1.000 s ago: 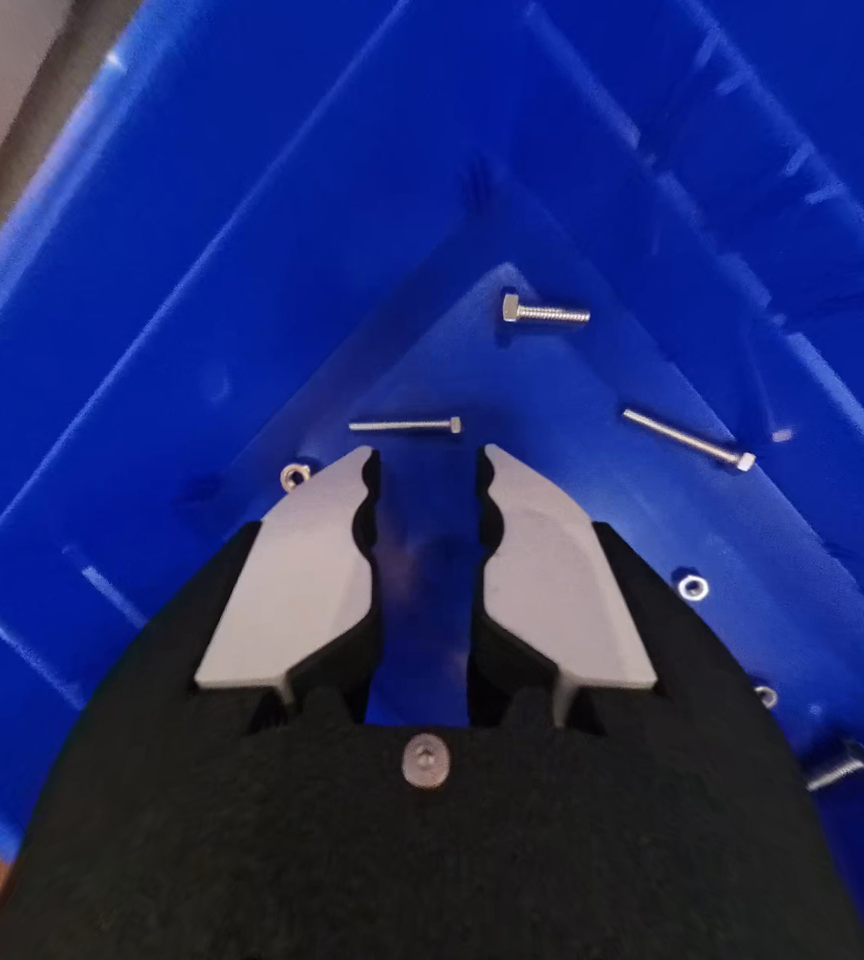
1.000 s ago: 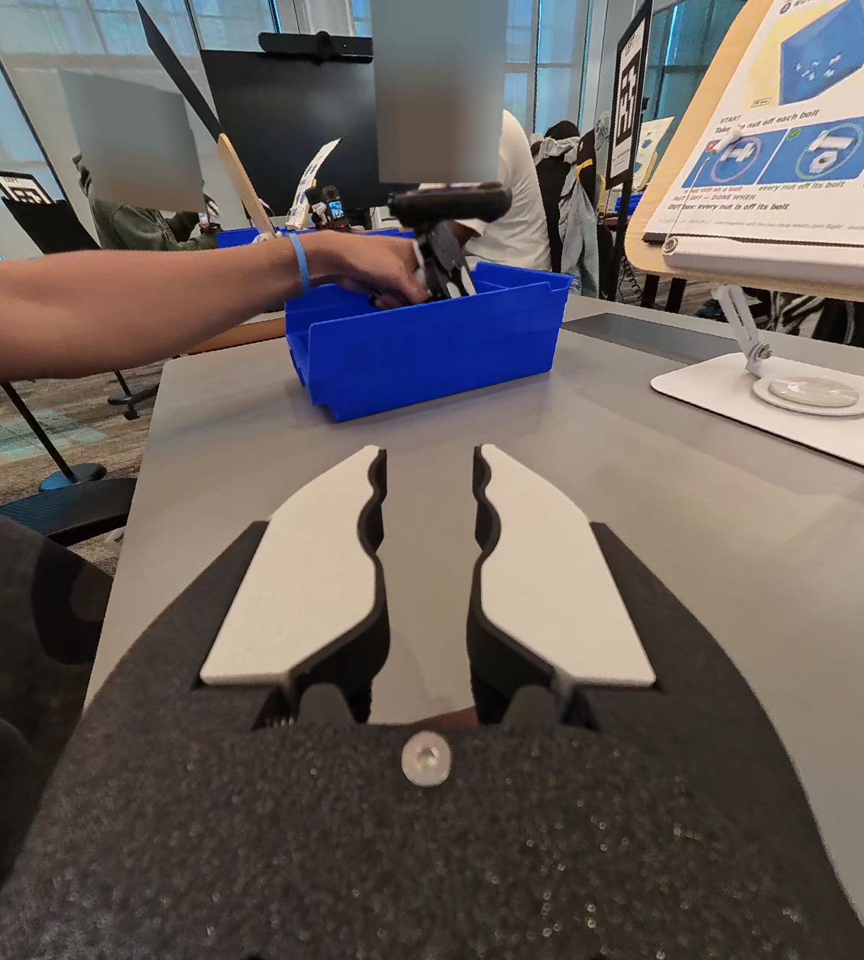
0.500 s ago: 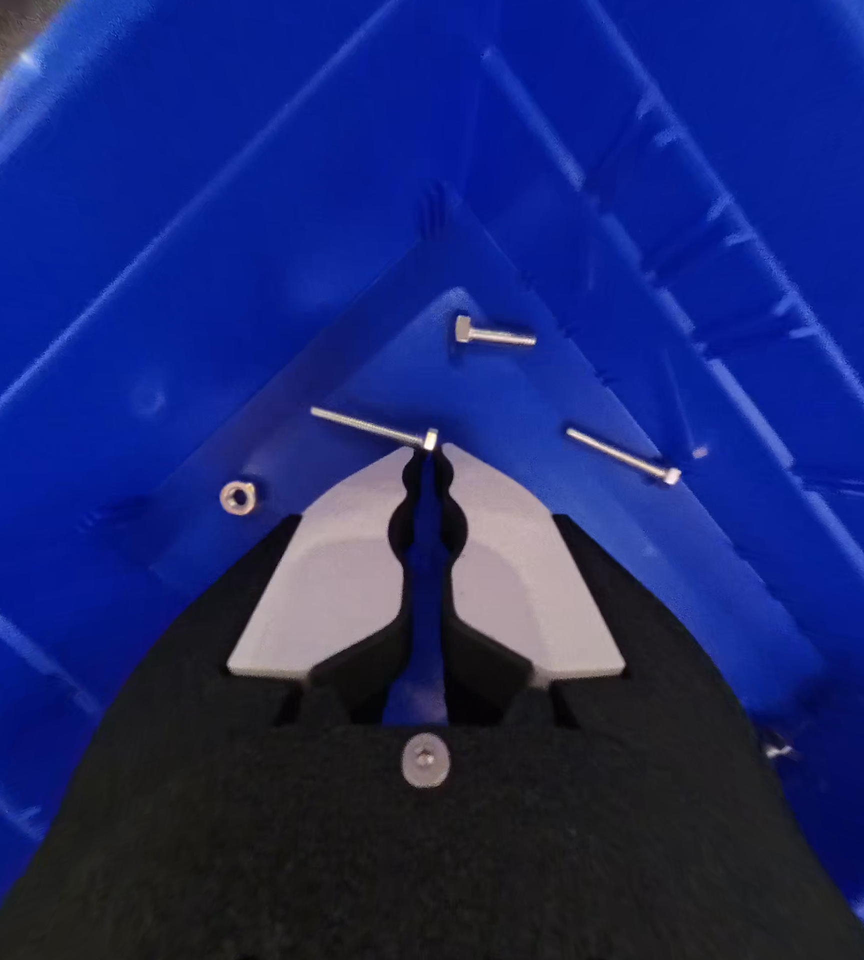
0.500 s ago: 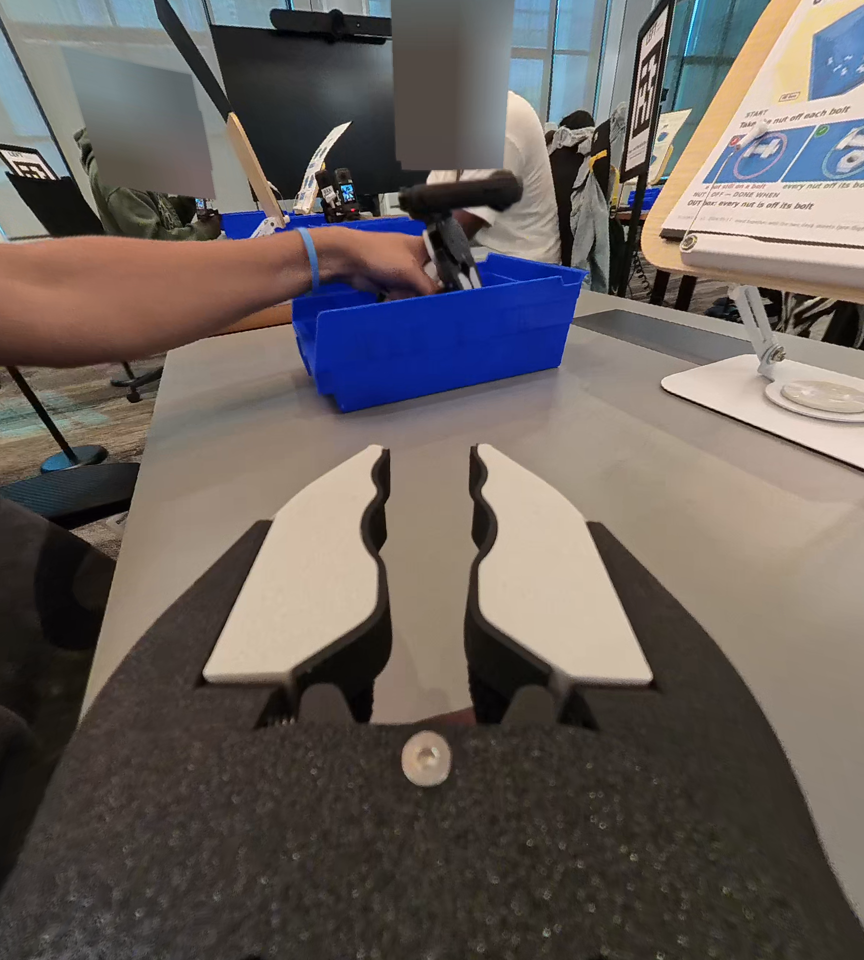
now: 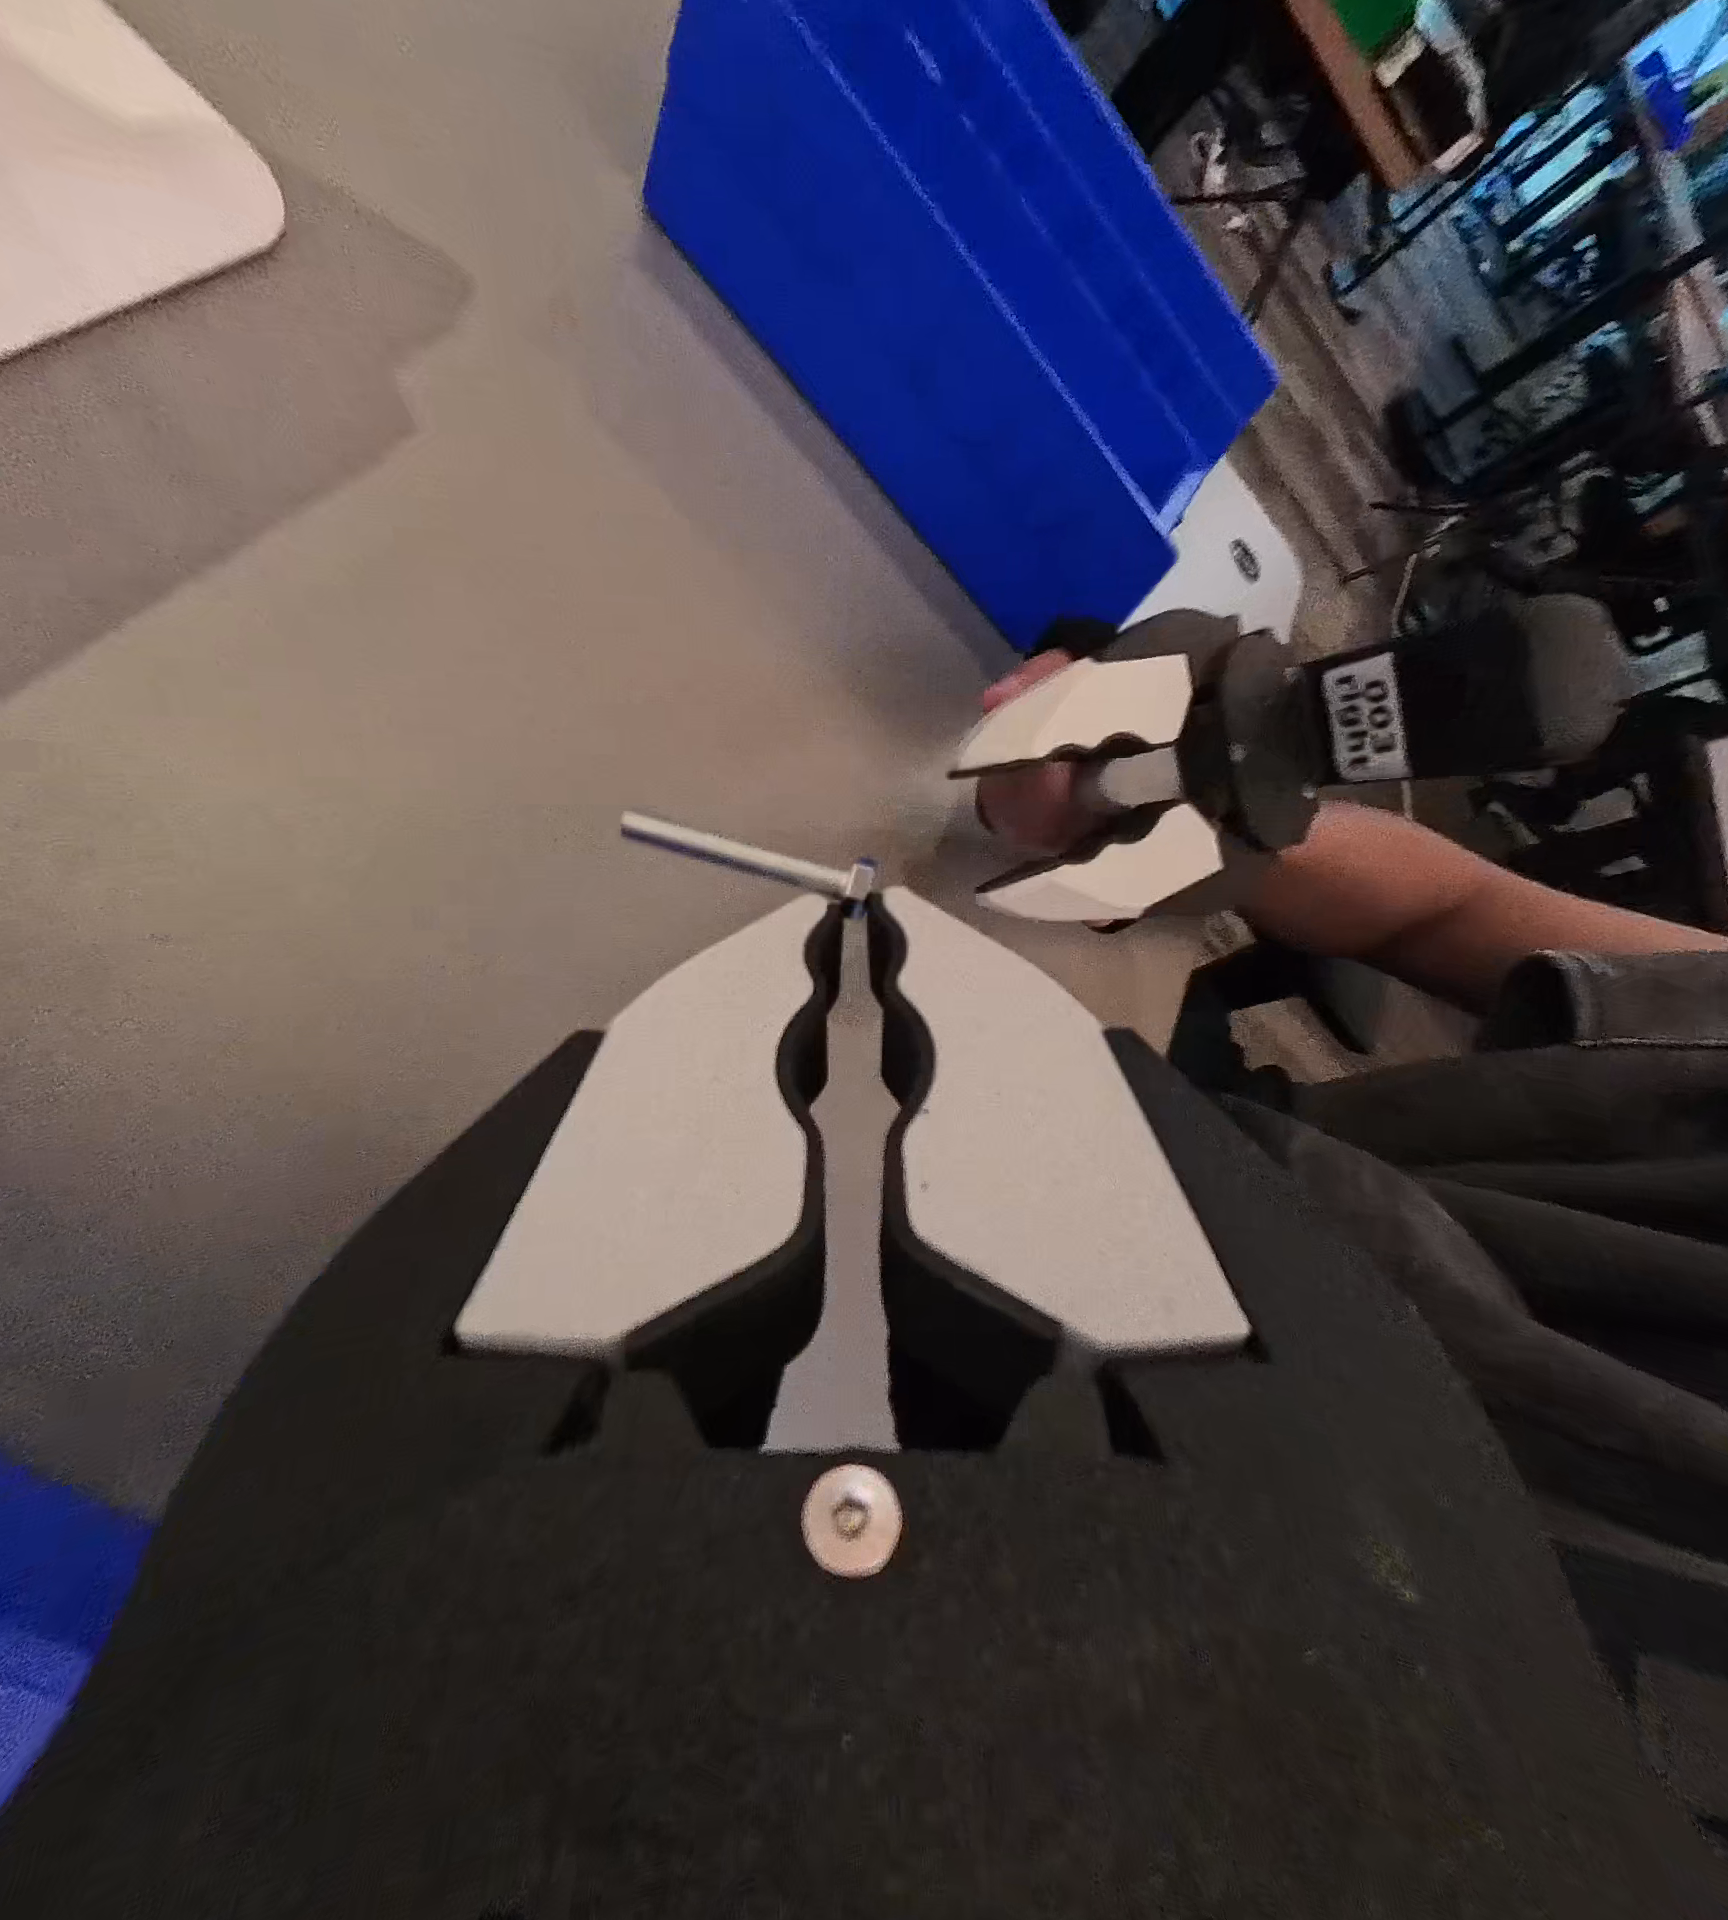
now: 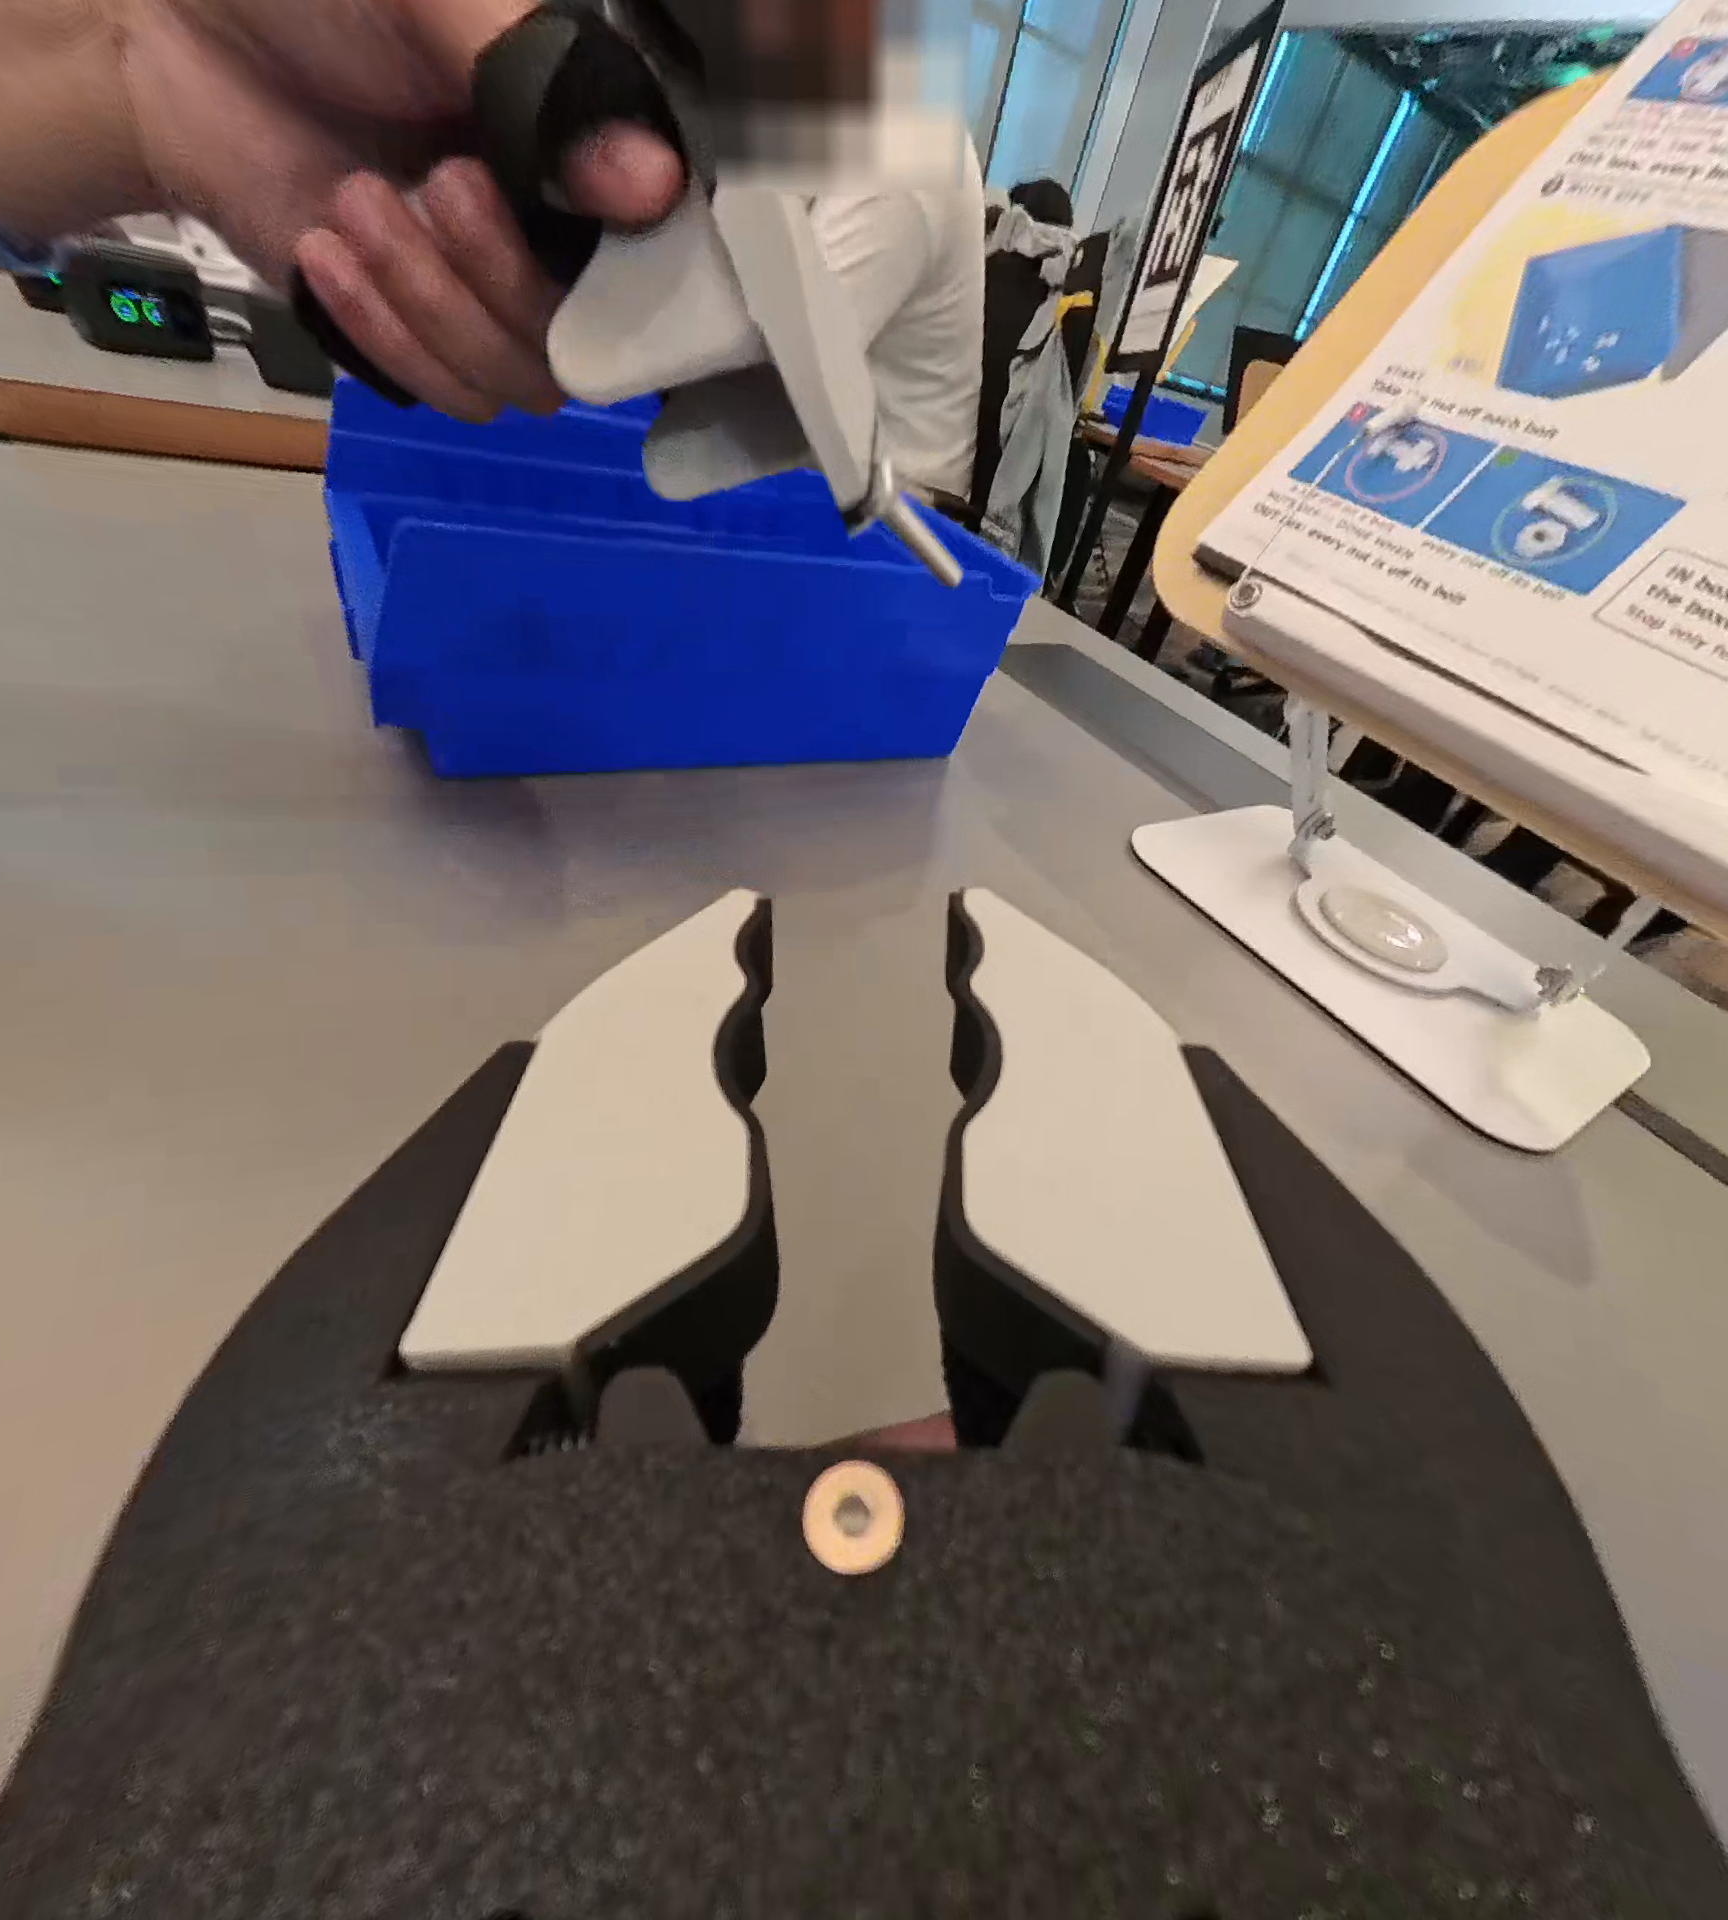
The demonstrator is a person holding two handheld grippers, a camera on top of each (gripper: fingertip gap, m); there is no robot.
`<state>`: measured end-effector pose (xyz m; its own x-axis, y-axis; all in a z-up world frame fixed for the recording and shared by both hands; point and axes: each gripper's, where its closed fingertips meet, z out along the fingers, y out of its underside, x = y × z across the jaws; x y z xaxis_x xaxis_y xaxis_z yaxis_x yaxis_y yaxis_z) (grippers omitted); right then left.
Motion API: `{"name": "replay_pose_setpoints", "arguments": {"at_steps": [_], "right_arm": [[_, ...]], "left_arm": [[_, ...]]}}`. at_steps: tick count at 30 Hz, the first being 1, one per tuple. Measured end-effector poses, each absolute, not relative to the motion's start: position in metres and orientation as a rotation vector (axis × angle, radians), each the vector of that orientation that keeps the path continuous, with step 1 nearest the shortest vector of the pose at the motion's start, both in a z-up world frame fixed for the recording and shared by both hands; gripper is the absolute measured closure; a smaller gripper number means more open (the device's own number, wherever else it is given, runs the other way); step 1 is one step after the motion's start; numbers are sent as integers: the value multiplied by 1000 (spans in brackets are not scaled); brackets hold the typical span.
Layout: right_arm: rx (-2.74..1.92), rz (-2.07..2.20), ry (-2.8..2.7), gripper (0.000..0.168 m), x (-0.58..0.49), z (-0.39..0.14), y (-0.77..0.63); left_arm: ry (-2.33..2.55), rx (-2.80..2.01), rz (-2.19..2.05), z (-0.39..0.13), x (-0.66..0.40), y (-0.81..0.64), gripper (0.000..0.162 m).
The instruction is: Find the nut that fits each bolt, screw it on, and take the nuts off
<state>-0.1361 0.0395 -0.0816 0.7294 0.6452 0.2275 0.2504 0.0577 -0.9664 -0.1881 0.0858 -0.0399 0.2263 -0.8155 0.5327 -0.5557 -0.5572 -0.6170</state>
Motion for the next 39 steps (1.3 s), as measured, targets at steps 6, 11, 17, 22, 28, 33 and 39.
{"name": "replay_pose_setpoints", "arguments": {"at_steps": [6,11,17,22,28,33,39], "right_arm": [[-1614,278,-740,139,-107,-106,33],[-1631,350,-611,140,-89,-100,37],[-1641,458,-518,138,-81,-95,41],[-1661,491,-470,137,-75,-96,45],[-1702,489,-495,136,-80,-104,46],[-1814,377,-585,136,-86,-121,45],[-2144,369,-532,141,-107,-164,45]], "left_arm": [[1405,-2423,-1004,-124,-149,67,158],[1449,-2488,-981,-150,-121,53,158],[1517,-2507,-719,-176,-120,52,158],[1447,-2486,-570,-190,-122,60,158],[1256,-2516,-822,-184,-111,51,137],[946,-2202,-1068,-141,-135,43,129],[745,-1843,-893,-120,-199,33,123]]}}
